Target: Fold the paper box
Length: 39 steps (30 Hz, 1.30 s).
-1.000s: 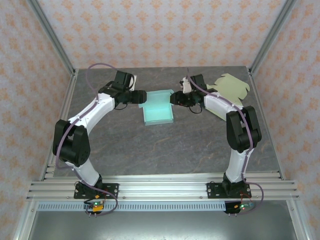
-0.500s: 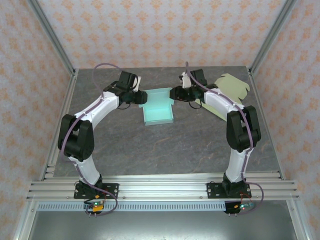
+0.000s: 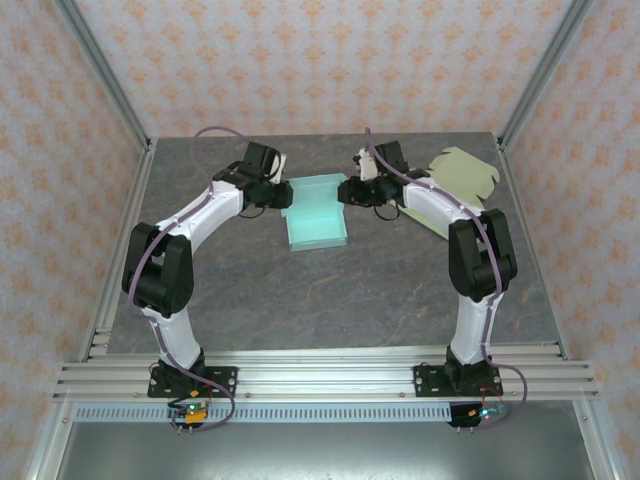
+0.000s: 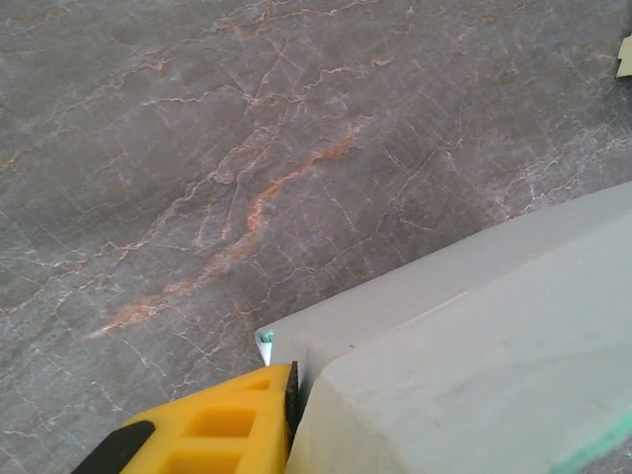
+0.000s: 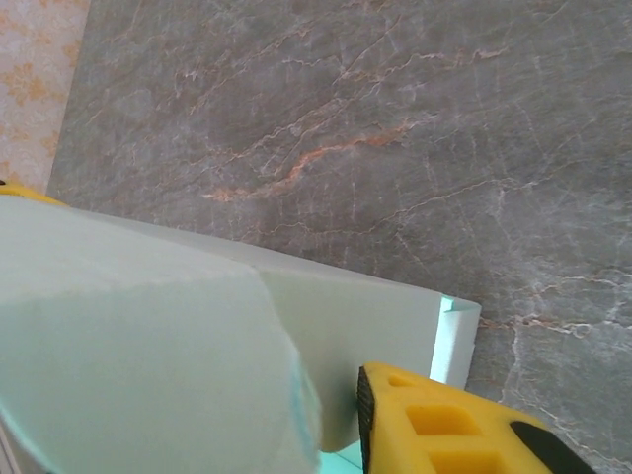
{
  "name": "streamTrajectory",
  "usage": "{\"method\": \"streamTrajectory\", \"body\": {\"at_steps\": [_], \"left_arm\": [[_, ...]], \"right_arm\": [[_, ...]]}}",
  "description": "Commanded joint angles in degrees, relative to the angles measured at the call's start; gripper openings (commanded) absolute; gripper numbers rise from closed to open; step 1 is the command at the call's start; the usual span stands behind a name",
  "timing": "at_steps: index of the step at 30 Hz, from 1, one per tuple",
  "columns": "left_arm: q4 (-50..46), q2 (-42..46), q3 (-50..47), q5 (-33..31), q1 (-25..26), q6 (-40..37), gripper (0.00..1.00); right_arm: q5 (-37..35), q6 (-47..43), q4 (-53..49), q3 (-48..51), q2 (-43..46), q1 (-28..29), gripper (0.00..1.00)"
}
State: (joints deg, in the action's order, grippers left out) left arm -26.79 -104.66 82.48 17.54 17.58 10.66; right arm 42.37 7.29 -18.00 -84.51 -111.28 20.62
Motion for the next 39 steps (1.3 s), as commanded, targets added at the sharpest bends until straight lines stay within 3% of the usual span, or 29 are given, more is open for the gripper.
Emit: {"method": "streamTrajectory", "body": {"at_steps": [1,11,18,22,28,32,39], "left_arm": [[-2.1,-0.8,2.1,-1.1,1.3,3.8,0.16],[2.3,1.4,-2.7,-2.5,3.4,16.0,0.1],[8.3,4.3,-11.3,-7.2,7.5,21.4,0.09],[8.4,6.7,-14.5,-13.9,10.8,19.5,0.1],[8.6,9.3,-17.0,-23.7,15.0,15.8,0.1],[10.0,10.3,-18.8,-30.5,17.9,15.7,0.09],[13.1,11.2,-21.8,-40.3,21.4,15.7,0.07]], "right_arm": [[-0.4,0.5,1.1,0.0,0.6,1.6,0.26],[-2.8,0.7,3.7,5.7,3.3,2.5,0.24],[-3.2,-0.2,4.1,10.0,5.8,2.5,0.24],[-3.3,-0.6,4.7,13.4,8.5,2.5,0.24],[-3.1,3.3,5.3,17.2,15.1,2.3,0.45],[-1.8,10.3,9.3,22.6,21.1,2.3,0.52],[-10.6,19.2,9.5,29.6,31.9,1.6,0.62]]}}
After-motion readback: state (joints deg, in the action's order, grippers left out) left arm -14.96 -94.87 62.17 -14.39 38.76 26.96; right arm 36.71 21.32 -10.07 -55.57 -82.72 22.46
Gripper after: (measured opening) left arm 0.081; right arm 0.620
